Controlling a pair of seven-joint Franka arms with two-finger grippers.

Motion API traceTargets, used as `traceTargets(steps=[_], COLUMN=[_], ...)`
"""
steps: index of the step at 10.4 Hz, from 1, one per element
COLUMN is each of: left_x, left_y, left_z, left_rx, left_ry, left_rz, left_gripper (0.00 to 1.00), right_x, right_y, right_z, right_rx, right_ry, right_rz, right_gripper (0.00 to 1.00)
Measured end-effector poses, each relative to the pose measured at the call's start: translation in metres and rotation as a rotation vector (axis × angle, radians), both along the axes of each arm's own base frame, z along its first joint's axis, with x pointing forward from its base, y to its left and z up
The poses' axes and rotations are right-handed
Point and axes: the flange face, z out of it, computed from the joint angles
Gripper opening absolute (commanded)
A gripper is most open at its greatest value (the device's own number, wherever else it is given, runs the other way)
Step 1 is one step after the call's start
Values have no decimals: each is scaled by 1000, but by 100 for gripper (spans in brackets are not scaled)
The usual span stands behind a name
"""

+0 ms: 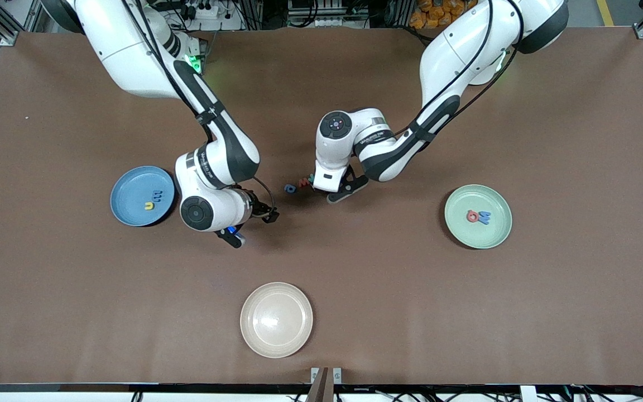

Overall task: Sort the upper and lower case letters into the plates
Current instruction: 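Lift the H with the left gripper while the right gripper grasps blue e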

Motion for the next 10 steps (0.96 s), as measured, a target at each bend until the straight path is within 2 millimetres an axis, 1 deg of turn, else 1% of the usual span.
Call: traceTargets(steps=[1, 3, 4, 5, 6, 8, 9, 10], left_x=[0, 0, 0, 1, 1, 1, 2, 3], left_y=[0, 0, 0, 0, 0, -1, -1, -1], left_z=[0, 0, 0, 0, 0, 1, 2, 2], left_rx=[-1, -3, -3, -3, -3, -6, -7, -8], left_ry=[0, -1, -1, -1, -1, -3, -5, -5], left_rz=[0, 0, 0, 0, 0, 1, 3, 4], left_gripper=[20, 10, 10, 12, 17, 19, 23, 23], right_x=[-4, -15, -23, -31, -37, -47, -51, -56], right_y=[7, 29, 44, 53, 58, 61, 63, 65], right_z=[-1, -4, -8, -12, -17, -26, -30, -33], right_rx=[-4, -15, -22, -27, -32, -41, -47, -52], right_ry=[-3, -14, -17, -18, -19, -21, -19, -19], right_rz=[-3, -8, -4, 4, 9, 19, 26, 35], right_gripper=[93, 93, 93, 93, 93, 92, 91, 88])
